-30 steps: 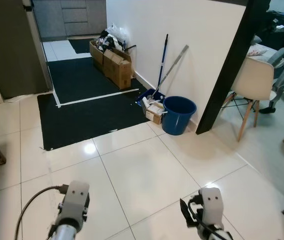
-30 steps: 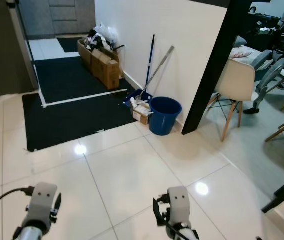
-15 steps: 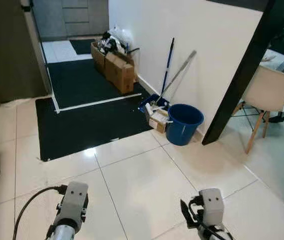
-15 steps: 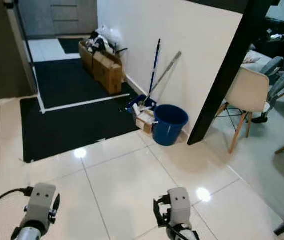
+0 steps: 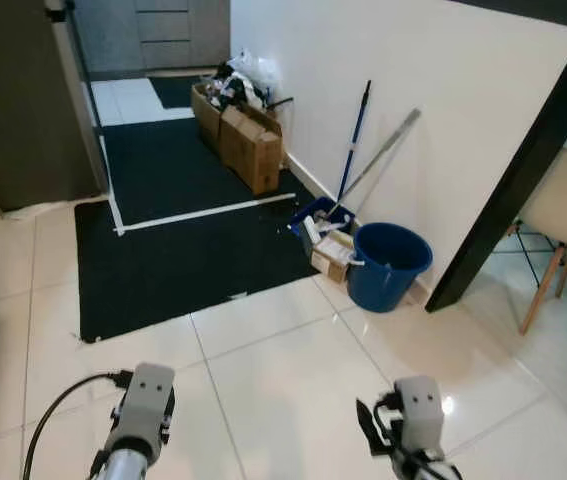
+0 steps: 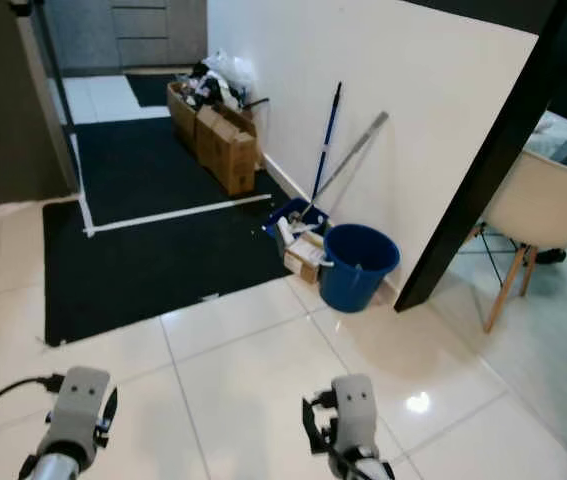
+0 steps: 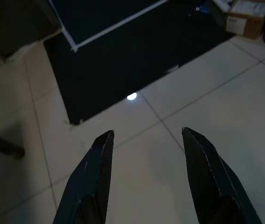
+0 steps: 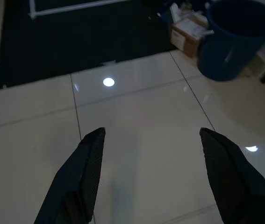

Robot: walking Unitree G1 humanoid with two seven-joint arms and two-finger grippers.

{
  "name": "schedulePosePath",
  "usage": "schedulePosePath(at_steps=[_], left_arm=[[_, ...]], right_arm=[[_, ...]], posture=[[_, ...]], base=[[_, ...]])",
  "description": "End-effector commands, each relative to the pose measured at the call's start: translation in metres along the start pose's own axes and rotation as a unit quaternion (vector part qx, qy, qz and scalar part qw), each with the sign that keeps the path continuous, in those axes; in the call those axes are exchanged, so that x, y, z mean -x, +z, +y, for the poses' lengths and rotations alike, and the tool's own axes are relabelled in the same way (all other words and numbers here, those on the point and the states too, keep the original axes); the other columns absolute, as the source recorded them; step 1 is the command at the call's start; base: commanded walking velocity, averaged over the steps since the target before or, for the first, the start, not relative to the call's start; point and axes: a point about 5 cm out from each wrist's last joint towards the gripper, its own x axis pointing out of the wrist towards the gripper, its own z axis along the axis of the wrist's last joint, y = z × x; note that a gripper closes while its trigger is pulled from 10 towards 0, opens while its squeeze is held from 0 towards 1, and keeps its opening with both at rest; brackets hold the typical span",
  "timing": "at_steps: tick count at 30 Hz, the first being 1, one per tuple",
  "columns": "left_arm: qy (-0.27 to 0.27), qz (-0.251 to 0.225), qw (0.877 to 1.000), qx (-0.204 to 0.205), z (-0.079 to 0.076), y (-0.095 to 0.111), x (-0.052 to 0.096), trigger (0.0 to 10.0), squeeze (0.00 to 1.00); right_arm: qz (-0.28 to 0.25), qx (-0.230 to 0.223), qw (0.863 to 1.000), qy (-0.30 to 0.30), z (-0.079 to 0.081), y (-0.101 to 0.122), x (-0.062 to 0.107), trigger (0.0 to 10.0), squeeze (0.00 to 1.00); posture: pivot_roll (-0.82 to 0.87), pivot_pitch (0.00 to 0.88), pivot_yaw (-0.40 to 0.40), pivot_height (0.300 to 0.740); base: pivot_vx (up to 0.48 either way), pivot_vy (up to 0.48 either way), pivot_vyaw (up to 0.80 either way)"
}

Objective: Setting the table

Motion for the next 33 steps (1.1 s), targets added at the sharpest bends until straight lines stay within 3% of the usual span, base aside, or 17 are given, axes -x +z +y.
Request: schedulePosePath(at_steps=[1,22,33], left_arm=[[-0.008,0.009,1.000,-0.002,-0.0054,-0.0055,0.0035,10.0,0.00],[-0.008,0.010,1.000,-0.006,-0.0038,-0.0059,0.0031,10.0,0.00],[-0.019,0.012,1.000,-0.001,-0.0063,-0.0050,0.0024,10.0,0.00]], right_arm=[[0.014,-0.004,1.000,-0.007,-0.0038,-0.0072,0.0042,10.0,0.00],[0.013,-0.002,1.000,-0.003,-0.0036,-0.0062,0.0033,10.0,0.00],[0.013,-0.001,1.000,-0.004,-0.0037,-0.0063,0.0033,10.0,0.00]], posture=[[0.06,0.073,0.020,0.740],[0.06,0.068,0.017,0.740],[0.06,0.064,0.021,0.740]], base=[[0.480,0.000,0.00],[0.467,0.000,0.00],[0.027,0.000,0.00]])
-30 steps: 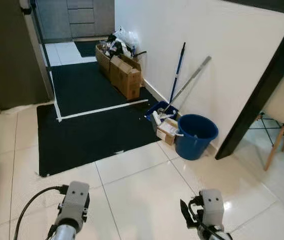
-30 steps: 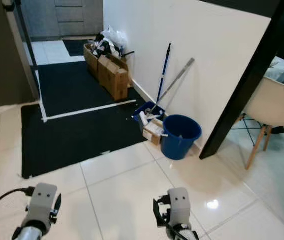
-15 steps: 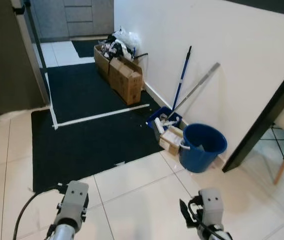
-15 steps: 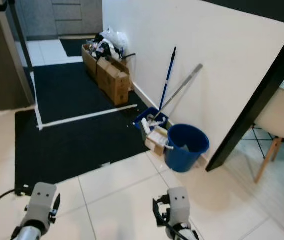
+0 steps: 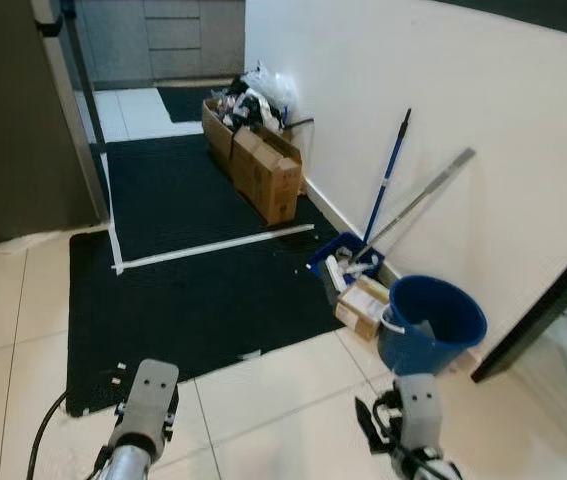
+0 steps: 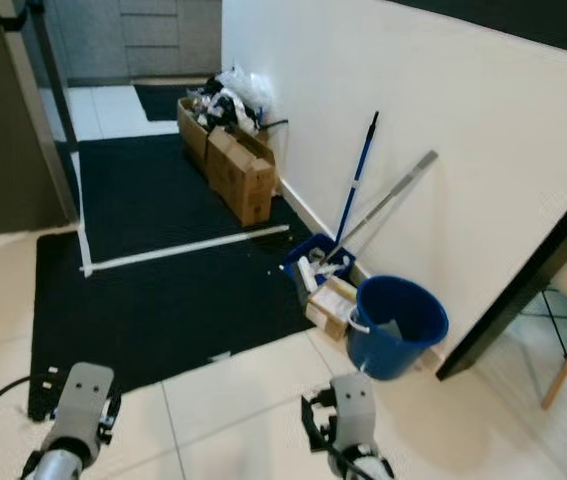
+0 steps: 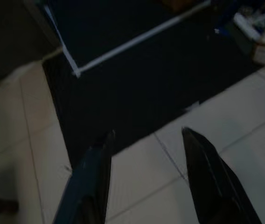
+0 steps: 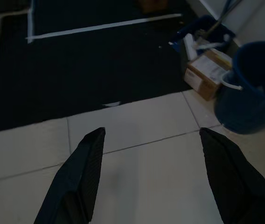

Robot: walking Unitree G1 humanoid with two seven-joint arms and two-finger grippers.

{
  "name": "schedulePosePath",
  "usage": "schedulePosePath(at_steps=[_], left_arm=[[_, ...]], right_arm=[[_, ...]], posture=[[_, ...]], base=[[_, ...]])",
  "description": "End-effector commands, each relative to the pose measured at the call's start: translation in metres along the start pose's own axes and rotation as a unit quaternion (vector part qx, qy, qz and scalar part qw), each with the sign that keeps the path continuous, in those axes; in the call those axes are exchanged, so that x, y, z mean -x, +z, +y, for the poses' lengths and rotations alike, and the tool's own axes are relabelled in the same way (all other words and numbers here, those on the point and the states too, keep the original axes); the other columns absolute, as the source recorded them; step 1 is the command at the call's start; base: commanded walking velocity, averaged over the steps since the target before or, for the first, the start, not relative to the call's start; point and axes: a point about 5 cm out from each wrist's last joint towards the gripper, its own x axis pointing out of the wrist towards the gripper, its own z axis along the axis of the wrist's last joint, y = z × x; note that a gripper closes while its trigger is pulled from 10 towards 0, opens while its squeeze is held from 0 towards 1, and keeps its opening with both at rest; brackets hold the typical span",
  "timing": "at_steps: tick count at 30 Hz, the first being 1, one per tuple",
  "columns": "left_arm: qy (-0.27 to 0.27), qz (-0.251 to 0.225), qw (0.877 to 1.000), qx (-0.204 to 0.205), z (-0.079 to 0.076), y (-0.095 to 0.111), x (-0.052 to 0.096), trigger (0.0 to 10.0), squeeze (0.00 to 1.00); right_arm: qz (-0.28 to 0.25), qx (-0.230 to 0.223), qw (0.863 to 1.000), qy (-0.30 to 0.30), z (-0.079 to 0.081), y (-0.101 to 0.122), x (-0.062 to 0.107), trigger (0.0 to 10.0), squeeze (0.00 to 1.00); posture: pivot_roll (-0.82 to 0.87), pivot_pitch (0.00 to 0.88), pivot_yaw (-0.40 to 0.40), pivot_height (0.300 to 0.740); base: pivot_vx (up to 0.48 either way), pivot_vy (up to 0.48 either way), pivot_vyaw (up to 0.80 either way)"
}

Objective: Setting the table

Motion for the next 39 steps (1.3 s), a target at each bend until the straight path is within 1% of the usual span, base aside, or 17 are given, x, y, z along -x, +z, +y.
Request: schedulePosePath(at_steps=[1,22,28,39], left_arm=[[-0.006,0.016,1.000,-0.001,-0.0025,-0.0082,0.0042,10.0,0.00],[-0.012,0.023,1.000,-0.004,-0.0038,-0.0102,0.0056,10.0,0.00],[-0.024,0.033,0.999,-0.001,-0.0071,-0.0131,0.0079,10.0,0.00],[-0.032,0.033,0.999,0.000,-0.0089,-0.0125,0.0076,10.0,0.00]], right_arm=[[0.018,-0.005,1.000,-0.006,-0.0022,-0.0102,0.0057,10.0,0.00],[0.021,-0.006,1.000,-0.005,-0.0002,-0.0130,0.0084,10.0,0.00],[0.024,-0.007,1.000,-0.004,0.0014,-0.0144,0.0092,10.0,0.00],[0.025,-0.008,1.000,-0.003,0.0024,-0.0144,0.0088,10.0,0.00]], posture=[[0.06,0.064,0.021,0.740],[0.06,0.075,0.024,0.740],[0.06,0.080,0.025,0.740],[0.06,0.086,0.023,0.740]], base=[[0.000,0.000,0.00],[0.000,0.000,0.00],[0.000,0.000,0.00],[0.000,0.000,0.00]])
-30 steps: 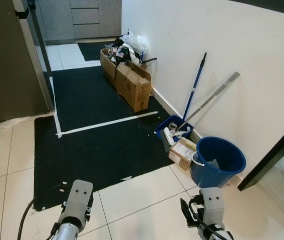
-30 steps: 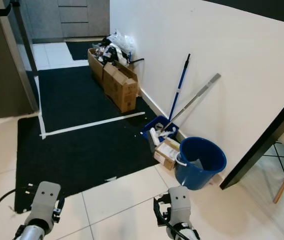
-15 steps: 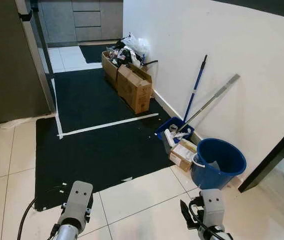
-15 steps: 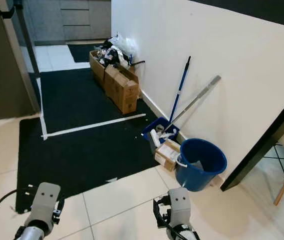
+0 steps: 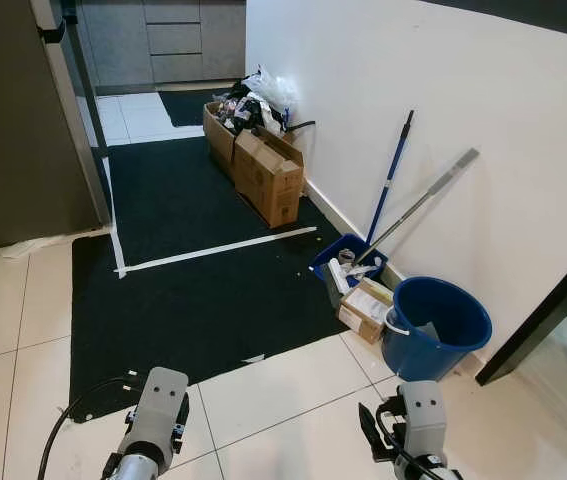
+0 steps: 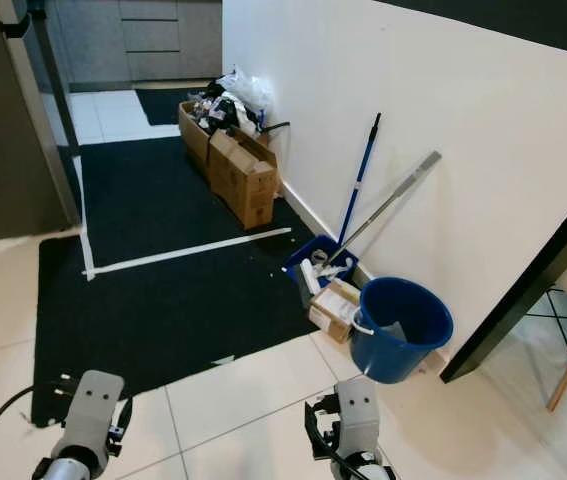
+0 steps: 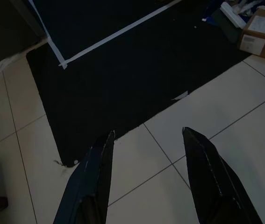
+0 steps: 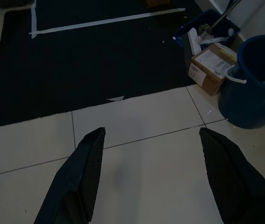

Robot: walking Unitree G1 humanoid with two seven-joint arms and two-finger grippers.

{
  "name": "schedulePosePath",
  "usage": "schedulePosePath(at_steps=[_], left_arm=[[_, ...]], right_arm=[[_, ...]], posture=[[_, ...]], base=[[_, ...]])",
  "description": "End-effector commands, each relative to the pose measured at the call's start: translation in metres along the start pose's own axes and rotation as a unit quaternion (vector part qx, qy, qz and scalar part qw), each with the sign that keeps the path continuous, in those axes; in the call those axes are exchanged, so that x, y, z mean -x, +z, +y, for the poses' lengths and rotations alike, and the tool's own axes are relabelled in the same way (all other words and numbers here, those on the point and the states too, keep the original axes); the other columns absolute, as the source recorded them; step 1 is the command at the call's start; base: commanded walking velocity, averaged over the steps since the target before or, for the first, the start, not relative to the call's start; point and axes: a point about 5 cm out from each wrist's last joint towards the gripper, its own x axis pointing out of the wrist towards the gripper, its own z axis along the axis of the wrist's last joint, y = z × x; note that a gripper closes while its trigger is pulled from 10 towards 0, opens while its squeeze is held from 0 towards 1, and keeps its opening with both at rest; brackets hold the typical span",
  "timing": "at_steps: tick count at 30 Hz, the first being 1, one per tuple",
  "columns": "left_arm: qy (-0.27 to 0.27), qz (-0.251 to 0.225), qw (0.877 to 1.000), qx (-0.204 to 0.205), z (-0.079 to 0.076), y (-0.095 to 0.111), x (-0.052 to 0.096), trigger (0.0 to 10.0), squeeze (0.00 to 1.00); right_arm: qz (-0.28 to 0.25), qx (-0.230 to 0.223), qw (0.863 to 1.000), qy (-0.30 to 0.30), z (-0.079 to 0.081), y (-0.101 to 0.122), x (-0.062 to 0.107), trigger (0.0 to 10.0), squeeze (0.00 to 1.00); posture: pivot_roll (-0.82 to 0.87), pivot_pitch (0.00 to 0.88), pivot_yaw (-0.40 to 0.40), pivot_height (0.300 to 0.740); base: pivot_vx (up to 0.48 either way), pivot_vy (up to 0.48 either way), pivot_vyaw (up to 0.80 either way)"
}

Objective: Setting the table

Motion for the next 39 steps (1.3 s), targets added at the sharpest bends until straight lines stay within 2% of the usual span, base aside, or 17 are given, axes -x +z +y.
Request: schedulePosePath(at_steps=[1,7,12,18,23,39], left_arm=[[-0.008,0.011,1.000,-0.001,-0.004,-0.004,0.003,10.0,0.00],[-0.013,0.016,1.000,0.001,-0.005,-0.005,0.002,10.0,0.00],[-0.051,0.027,0.998,0.031,-0.007,-0.004,0.001,10.0,0.00],[-0.060,0.023,0.998,0.024,-0.006,-0.002,0.000,10.0,0.00],[-0.075,0.030,0.996,0.032,-0.014,-0.005,0.004,10.0,0.00],[-0.083,0.032,0.996,0.029,-0.015,-0.006,0.004,10.0,0.00]], right_arm=[[0.012,-0.003,1.000,-0.003,0.000,-0.006,0.003,10.0,0.00],[0.013,-0.003,1.000,-0.002,0.001,-0.006,0.003,10.0,0.00],[0.012,-0.003,1.000,-0.003,0.001,-0.006,0.002,10.0,0.00],[0.011,-0.004,1.000,-0.004,0.002,-0.005,0.002,10.0,0.00],[0.011,-0.004,1.000,-0.004,0.001,-0.005,0.002,10.0,0.00],[0.009,0.001,1.000,-0.005,0.001,-0.005,0.002,10.0,0.00]], posture=[[0.06,0.089,0.023,0.740],[0.06,0.089,0.023,0.740],[0.06,0.087,0.024,0.740],[0.06,0.088,0.028,0.740],[0.06,0.085,0.028,0.740],[0.06,0.069,0.027,0.740]], base=[[0.000,0.000,0.00],[0.000,0.000,0.00],[0.000,0.000,0.00],[0.000,0.000,0.00],[0.000,0.000,0.00],[0.000,0.000,0.00]])
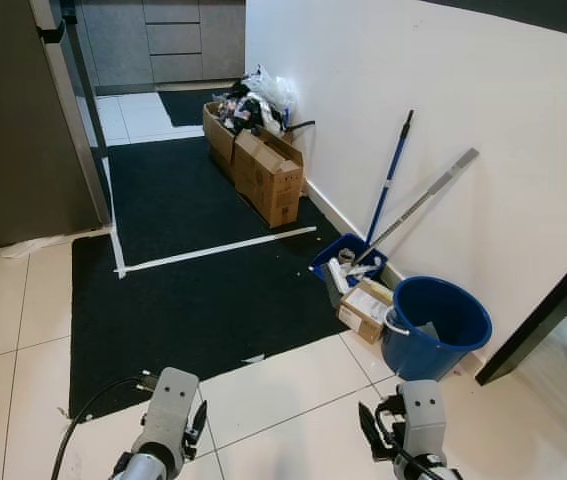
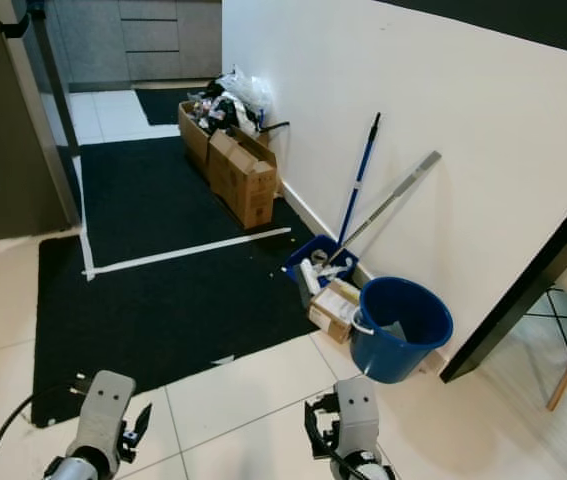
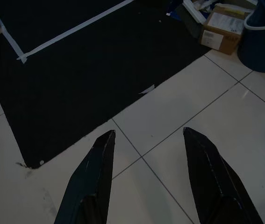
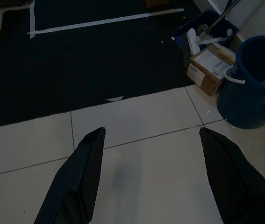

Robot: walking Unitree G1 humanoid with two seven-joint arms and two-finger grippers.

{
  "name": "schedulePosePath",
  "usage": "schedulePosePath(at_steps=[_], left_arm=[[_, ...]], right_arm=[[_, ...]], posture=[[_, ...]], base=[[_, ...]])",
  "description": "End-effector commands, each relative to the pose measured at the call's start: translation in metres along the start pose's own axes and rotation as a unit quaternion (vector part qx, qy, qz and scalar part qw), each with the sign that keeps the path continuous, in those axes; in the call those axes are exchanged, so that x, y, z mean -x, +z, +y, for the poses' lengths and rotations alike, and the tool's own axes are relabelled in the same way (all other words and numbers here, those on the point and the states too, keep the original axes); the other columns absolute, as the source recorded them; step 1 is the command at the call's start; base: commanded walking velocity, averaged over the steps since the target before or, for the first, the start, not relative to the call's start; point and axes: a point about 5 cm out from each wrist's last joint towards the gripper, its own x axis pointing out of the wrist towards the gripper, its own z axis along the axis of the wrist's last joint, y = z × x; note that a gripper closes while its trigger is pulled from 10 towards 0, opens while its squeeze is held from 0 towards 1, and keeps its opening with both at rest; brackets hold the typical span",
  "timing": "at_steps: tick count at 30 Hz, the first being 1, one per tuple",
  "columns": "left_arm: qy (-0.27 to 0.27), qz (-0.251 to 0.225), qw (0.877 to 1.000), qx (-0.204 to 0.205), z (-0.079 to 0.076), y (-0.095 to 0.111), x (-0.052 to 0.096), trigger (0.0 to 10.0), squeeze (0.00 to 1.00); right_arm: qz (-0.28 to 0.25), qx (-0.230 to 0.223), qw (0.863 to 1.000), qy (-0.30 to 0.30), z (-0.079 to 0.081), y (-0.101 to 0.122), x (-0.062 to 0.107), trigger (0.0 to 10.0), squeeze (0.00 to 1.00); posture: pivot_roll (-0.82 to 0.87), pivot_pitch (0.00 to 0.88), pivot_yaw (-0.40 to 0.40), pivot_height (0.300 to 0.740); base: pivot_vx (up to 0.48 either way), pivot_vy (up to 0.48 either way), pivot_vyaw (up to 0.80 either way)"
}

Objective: Setting the table

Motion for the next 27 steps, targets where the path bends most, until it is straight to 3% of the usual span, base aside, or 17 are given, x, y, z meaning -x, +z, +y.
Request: schedulePosePath(at_steps=[1,27], left_arm=[[-0.005,0.015,1.000,0.003,-0.0022,-0.0080,0.0038,10.0,0.00],[0.002,0.014,1.000,0.007,-0.0017,-0.0072,0.0044,10.0,0.00]], right_arm=[[0.009,-0.001,1.000,-0.002,0.0007,-0.0059,0.0030,10.0,0.00],[0.010,-0.005,1.000,-0.001,0.0018,-0.0049,0.0017,10.0,0.00]], posture=[[0.06,0.068,0.029,0.740],[0.07,0.071,0.026,0.740]], base=[[0.000,0.000,0.00],[0.000,0.000,0.00]])
